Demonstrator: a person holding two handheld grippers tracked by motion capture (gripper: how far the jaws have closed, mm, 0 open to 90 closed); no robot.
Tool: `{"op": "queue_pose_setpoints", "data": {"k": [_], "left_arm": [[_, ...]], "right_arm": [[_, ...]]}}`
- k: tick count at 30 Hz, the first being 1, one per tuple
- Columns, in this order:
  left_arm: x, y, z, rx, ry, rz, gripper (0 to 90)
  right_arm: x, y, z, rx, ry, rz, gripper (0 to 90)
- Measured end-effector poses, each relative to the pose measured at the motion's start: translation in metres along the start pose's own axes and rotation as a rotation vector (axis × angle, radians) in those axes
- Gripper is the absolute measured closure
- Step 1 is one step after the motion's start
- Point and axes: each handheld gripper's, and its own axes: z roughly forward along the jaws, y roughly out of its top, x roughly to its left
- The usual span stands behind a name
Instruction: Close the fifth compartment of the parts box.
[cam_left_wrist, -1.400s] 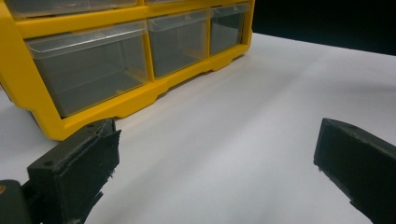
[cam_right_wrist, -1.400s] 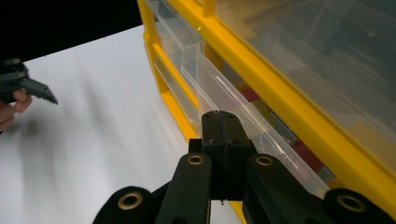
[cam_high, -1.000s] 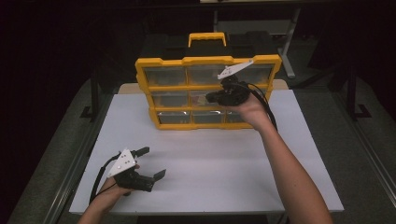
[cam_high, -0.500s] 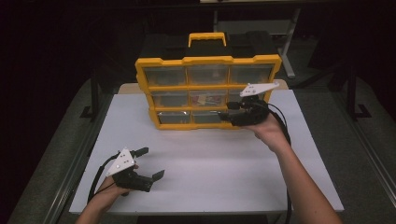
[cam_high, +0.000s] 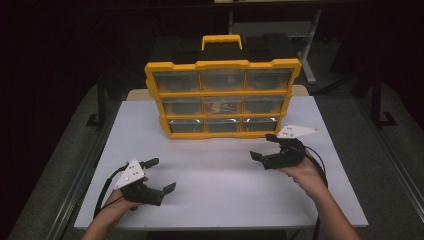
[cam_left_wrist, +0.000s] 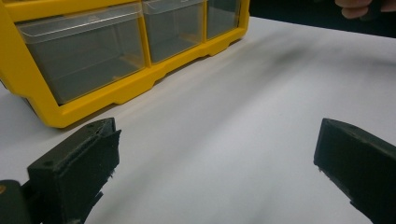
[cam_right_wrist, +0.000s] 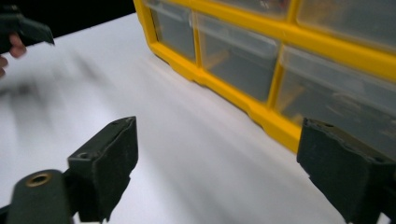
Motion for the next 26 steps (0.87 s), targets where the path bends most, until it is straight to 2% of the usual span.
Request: {"op": "queue_pose_setpoints", "data": {"k": [2,8,12,17,22,26], "left_arm": [[0.000,0.000,-0.001,0.004,-0.001,-0.001,0.0],[-0.001,-0.001,0.001,0.000,-0.005,-0.005,0.0],[-0.001,-0.001,0.001,0.001,-0.005,-0.002,0.0],[-0.002,-0.001,0.001,0.004,-0.004,-0.003,0.0],[-0.004,-0.002,0.001,0.007,-0.005,-0.005,0.0],[-0.004,-0.003,0.002,0.014,0.001,-0.008,0.0]], "right_arm": [[0.000,-0.011,-0.006,-0.017,-0.005,0.009,8.9],[0.002,-0.040,-0.017,-0.010,-0.030,0.021,5.1],[0.001,-0.054,-0.022,-0.008,-0.045,0.012,5.0],[0.002,-0.065,-0.031,-0.006,-0.074,0.007,3.5],[0.002,-0.077,-0.036,0.021,-0.075,0.015,3.1],[0.001,-0.077,-0.037,0.005,-0.076,0.019,2.5]]}}
